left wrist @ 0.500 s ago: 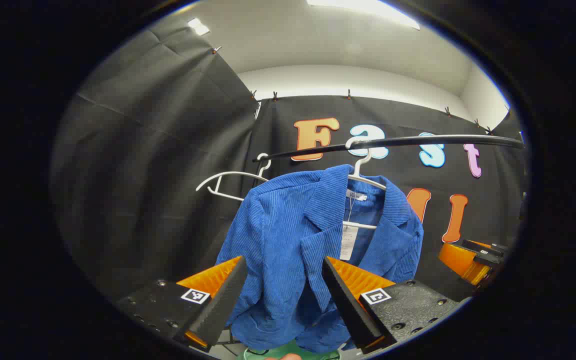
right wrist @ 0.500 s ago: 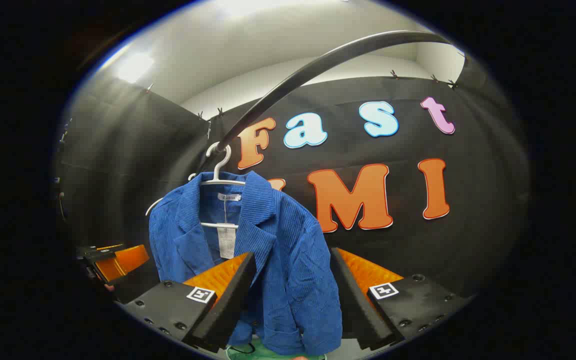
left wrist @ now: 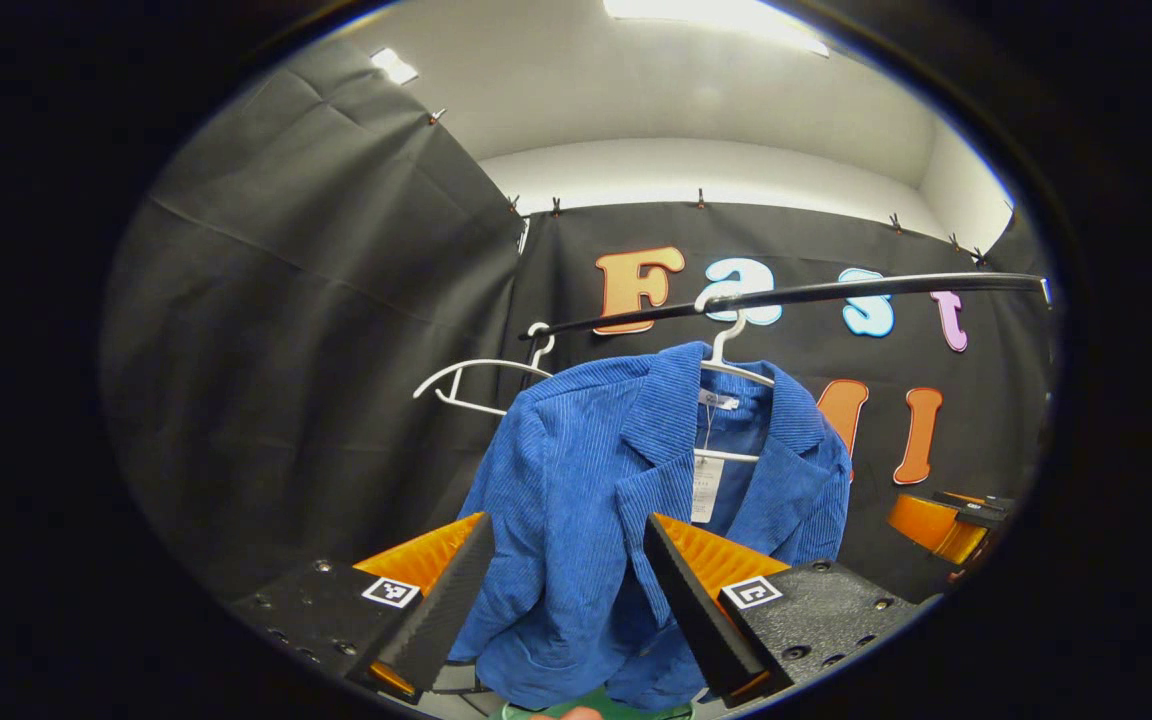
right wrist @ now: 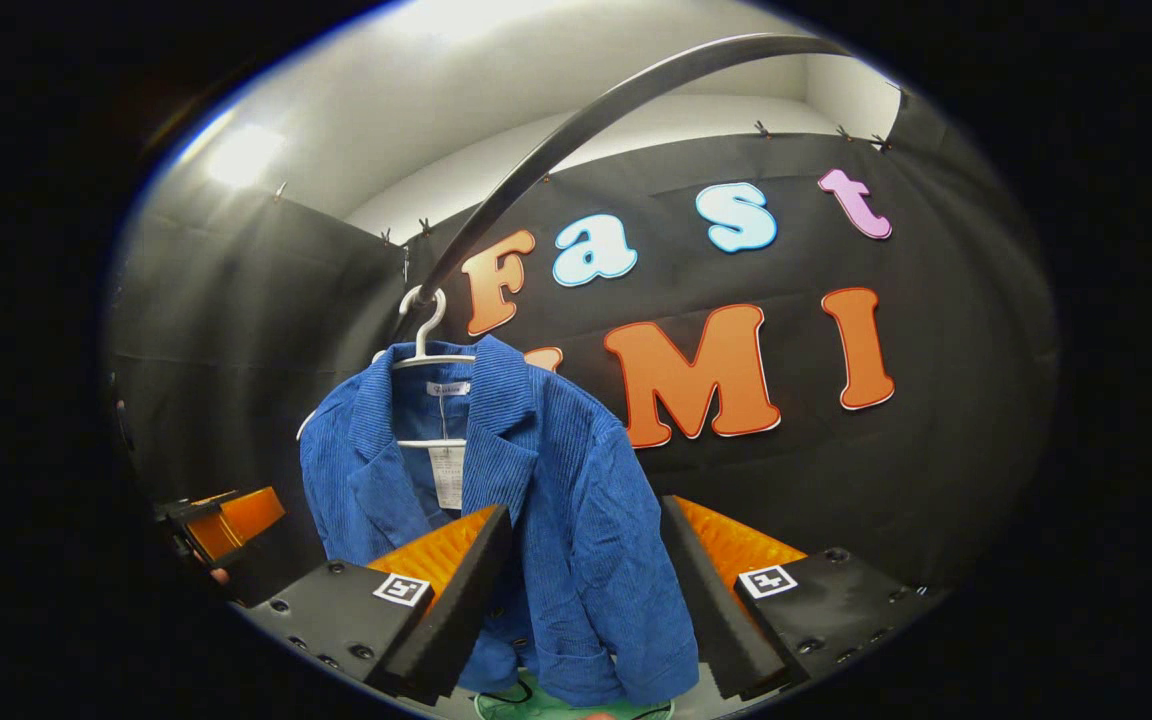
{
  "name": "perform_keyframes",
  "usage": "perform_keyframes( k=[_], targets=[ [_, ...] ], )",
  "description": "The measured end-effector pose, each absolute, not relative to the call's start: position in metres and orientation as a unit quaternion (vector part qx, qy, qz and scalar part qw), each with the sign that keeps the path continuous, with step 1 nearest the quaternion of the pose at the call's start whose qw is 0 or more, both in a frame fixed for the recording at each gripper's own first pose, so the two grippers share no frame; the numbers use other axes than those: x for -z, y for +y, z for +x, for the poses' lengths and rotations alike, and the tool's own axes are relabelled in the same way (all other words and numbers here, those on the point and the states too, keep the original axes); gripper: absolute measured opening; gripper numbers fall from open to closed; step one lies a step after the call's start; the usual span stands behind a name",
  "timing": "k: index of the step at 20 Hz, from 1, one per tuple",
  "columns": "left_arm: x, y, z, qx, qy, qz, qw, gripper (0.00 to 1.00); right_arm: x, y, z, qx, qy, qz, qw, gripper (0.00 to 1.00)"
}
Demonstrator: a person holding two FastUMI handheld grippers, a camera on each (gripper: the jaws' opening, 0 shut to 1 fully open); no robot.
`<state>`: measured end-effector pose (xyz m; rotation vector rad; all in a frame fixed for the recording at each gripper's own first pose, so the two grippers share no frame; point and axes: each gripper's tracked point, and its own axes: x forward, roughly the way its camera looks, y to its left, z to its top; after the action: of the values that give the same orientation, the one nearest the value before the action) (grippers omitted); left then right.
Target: Grasp the clothes on the hanger with both hands and then place them into the laundry hamper below.
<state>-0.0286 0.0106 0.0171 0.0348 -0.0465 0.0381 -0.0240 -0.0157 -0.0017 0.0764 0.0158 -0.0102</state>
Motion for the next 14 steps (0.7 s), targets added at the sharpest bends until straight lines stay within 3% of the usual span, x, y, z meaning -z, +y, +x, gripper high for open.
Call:
perform_keyframes(
  k=[3, 5, 7, 8, 14],
  targets=[
    [-0.017, 0.015, -0.037, -0.024, -0.017, 0.027, 0.999, 0.95, 0.000, -0.017, -0.032, 0.009, 0.005, 0.034, 0.999, 0.96],
    [-0.017, 0.017, -0.043, -0.025, -0.014, 0.029, 0.999, 0.92, -0.002, -0.017, -0.044, 0.008, 0.001, 0.031, 0.999, 0.96],
    [-0.015, 0.019, -0.047, -0.027, -0.009, 0.029, 0.999, 0.98, -0.002, -0.016, -0.048, 0.009, 0.001, 0.028, 1.000, 0.96],
    [-0.014, 0.019, -0.050, -0.028, -0.008, 0.029, 0.999, 0.92, 0.000, -0.014, -0.050, 0.008, 0.002, 0.027, 1.000, 0.96],
    [-0.012, 0.025, -0.054, -0.034, -0.006, 0.026, 0.999, 0.92, 0.002, -0.007, -0.050, 0.001, 0.004, 0.019, 1.000, 0.96]
  ],
)
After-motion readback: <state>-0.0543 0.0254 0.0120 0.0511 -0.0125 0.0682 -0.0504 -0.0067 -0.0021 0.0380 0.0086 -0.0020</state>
